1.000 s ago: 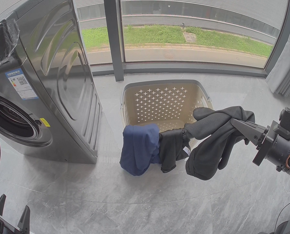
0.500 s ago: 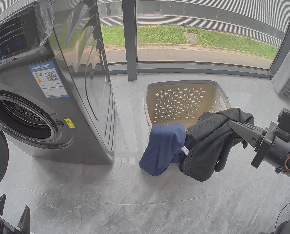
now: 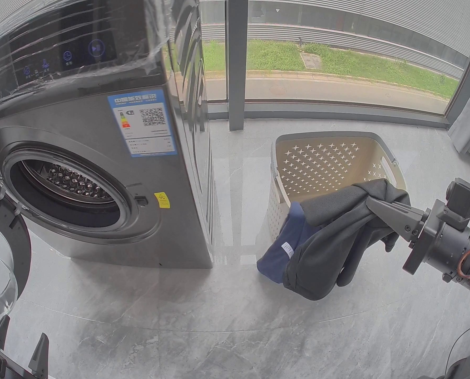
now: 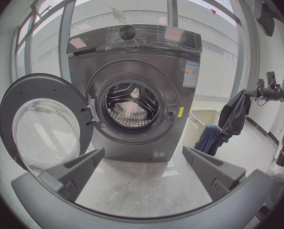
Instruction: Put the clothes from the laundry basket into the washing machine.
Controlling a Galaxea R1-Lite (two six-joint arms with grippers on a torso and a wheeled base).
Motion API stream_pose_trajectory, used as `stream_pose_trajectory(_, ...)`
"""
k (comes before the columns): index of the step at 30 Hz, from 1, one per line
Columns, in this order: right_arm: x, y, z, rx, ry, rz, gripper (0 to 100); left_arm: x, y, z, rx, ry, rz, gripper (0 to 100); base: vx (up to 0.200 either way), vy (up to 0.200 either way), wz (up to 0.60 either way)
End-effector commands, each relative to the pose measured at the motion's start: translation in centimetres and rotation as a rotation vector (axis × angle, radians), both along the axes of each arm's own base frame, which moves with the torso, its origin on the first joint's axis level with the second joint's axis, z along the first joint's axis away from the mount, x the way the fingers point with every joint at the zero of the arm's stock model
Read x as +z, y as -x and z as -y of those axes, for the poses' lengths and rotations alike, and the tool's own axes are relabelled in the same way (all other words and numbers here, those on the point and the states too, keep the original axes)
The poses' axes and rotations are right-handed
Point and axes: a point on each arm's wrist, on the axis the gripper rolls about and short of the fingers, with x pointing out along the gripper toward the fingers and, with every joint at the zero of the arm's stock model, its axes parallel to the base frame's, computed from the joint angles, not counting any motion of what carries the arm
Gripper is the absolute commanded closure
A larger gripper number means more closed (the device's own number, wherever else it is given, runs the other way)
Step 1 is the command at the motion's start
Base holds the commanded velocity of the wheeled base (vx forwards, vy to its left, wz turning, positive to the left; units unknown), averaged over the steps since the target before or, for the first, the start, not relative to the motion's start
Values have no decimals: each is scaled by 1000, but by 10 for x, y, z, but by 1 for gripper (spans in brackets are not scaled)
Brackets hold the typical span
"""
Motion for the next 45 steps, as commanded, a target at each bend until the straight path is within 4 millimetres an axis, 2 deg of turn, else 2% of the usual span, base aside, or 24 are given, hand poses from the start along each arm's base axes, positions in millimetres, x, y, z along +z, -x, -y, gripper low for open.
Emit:
stream_pose_trajectory(1, -1, -1, -1, 1, 3, -2, 100, -4, 0, 0, 0, 0, -3, 0, 0, 200, 0)
stream_pose_trajectory(9, 0, -1, -1, 1, 0, -1, 100, -4, 0, 0, 0, 0, -3, 0, 0, 200, 0)
stream_pose_trajectory(18, 1, -1, -1, 0, -1, 1, 100, -4, 0, 0, 0, 0, -3, 0, 0, 0, 0)
stream_pose_trajectory(36, 0, -2, 0, -8, 1, -2, 100, -4, 0, 0, 0, 0, -3, 0, -200, 0, 0)
stream_pose_trajectory(41, 0, -2, 0, -8, 1, -2, 100, -4, 0, 0, 0, 0, -3, 0, 0, 0, 0)
stream_pose_trajectory(45, -1, -2, 0, -6, 0, -4, 100, -4, 0, 0, 0, 0, -3, 0, 0, 200, 0)
